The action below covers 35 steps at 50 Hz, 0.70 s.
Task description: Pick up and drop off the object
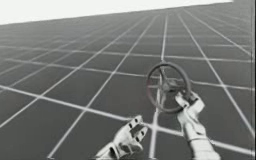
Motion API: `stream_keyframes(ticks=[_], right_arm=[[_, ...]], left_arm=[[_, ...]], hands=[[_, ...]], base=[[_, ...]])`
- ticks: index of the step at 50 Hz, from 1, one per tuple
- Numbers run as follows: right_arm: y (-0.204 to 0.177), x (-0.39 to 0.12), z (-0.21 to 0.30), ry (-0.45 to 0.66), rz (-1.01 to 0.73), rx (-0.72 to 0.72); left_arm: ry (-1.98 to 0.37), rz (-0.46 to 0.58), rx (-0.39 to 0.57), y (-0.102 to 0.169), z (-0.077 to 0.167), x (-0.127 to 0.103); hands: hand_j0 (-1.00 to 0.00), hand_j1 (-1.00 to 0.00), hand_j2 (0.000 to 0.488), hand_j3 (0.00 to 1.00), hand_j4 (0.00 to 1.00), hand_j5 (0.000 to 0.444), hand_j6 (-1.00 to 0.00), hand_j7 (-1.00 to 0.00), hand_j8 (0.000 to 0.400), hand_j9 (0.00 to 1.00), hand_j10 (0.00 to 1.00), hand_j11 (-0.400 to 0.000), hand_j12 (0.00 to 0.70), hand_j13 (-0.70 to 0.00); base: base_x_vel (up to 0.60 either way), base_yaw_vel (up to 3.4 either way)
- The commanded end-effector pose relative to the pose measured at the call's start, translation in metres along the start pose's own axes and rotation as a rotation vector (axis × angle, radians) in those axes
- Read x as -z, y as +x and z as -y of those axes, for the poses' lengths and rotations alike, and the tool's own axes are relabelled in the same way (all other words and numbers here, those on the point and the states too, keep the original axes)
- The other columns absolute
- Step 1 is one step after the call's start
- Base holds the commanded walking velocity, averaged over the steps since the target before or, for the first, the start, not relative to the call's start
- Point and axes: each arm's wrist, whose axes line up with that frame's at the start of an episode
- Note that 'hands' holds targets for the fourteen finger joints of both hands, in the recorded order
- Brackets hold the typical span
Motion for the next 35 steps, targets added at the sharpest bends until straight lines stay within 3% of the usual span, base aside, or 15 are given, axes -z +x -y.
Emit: stream_keyframes(ticks=[1, 35], right_arm=[[-0.0049, -0.0058, -0.0112, 0.008, 0.025, -0.036], [-0.0049, -0.0058, -0.0112, 0.008, 0.025, -0.036]], left_arm=[[-0.012, 0.009, -0.001, -0.0021, -0.003, 0.0004], [-0.012, 0.009, -0.001, -0.0021, -0.003, 0.0004]], hands=[[0.0, 0.0, 0.0, 1.0, 1.0, 0.0, 0.0, 0.0, 0.0, 1.0, 1.0, -0.4, 0.0, -0.7], [0.0, 0.0, 0.0, 1.0, 1.0, 0.0, 0.0, 0.0, 0.0, 1.0, 1.0, -0.4, 0.0, -0.7]], base=[[0.46, -0.27], [0.4, -0.42]])
